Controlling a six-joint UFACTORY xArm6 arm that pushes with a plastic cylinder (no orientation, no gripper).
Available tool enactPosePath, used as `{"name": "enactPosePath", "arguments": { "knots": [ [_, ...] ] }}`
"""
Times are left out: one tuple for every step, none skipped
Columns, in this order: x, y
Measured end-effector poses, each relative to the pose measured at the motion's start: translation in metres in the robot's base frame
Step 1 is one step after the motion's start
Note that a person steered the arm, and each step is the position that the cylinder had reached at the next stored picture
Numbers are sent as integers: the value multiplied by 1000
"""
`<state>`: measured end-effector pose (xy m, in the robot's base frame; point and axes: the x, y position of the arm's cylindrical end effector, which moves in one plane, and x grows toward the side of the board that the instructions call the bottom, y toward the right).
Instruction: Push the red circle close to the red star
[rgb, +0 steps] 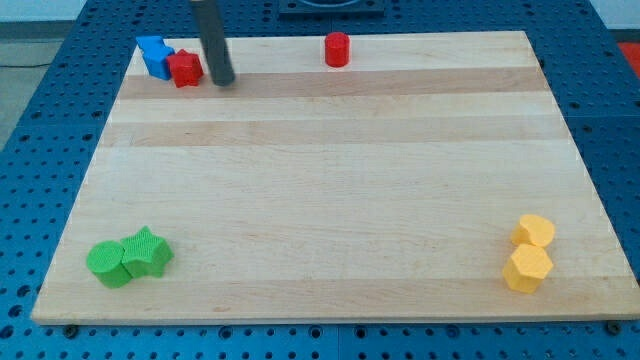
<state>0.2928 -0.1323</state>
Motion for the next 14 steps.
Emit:
{"name": "enactPosePath", "arguments": {
  "knots": [
    [15, 67],
    [-7, 136],
    [-54, 180],
    [-77, 174],
    [-59, 135],
    [-32, 98],
    [-8, 59],
    [-2, 27],
    [-3, 10],
    [-5, -1],
    [-11, -12],
    [-12, -13],
    [9, -10],
    [44, 11]
  ]
}}
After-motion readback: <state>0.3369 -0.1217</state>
